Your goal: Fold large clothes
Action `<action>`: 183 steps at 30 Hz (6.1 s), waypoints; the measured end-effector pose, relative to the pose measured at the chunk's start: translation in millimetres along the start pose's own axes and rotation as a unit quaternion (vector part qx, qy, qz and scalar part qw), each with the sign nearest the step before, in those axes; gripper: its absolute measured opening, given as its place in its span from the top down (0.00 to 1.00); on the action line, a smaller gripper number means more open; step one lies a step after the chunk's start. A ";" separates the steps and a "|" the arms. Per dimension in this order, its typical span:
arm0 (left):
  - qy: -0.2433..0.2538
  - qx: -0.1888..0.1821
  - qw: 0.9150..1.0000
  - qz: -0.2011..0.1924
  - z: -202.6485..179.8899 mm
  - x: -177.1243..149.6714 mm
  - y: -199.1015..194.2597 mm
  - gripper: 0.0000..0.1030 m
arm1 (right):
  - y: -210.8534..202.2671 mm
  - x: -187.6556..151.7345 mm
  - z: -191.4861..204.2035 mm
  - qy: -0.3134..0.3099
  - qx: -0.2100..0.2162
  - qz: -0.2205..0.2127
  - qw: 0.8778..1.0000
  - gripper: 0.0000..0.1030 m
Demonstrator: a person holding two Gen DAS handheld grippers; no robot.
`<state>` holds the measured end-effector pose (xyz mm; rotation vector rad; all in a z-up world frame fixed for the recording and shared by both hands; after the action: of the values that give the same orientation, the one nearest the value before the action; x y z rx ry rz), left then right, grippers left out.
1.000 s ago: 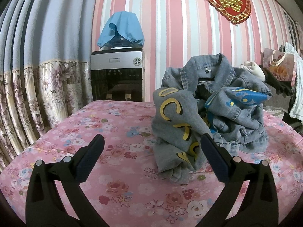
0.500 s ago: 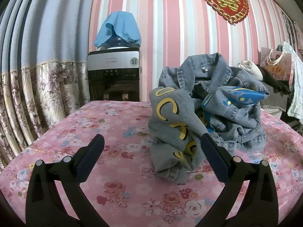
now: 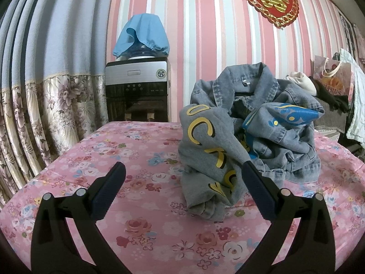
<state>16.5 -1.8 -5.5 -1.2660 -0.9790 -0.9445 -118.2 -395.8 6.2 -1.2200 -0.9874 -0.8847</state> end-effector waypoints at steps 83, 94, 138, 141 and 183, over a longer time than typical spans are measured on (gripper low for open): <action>0.130 -0.188 0.971 0.066 -60.3 190.1 256.9 0.79 | 235.7 199.2 -43.3 0.013 0.009 -0.006 1.000 0.90; 0.209 -0.048 0.967 0.138 -88.4 175.8 431.3 0.71 | 403.6 183.3 -112.8 0.023 -0.054 0.149 0.987 0.88; 0.147 0.109 0.961 0.208 44.7 67.5 324.0 0.98 | 172.6 96.5 -155.8 0.076 -0.155 0.127 0.977 0.90; 0.128 0.098 0.963 0.215 51.4 74.4 334.4 0.93 | 184.0 91.4 -177.0 0.076 -0.143 0.148 0.976 0.88; 0.154 -0.161 0.962 0.158 -87.1 96.5 154.9 0.82 | 160.3 85.4 2.4 0.075 0.048 0.139 0.986 0.90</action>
<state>198.9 -80.0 34.0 -1.4388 -0.3724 -1.0328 59.8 -372.9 34.1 -1.1567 -0.7102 -0.6898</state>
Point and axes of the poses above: each gripper's, at about its wrist camera, not at the fingertips, and y roughly the way its jaws point, z to its left, x to its top, the point moved 2 cm from there along y, roughly the way its jaws point, and after that the axes turned 8 degrees about x, right-handed, at the moved point
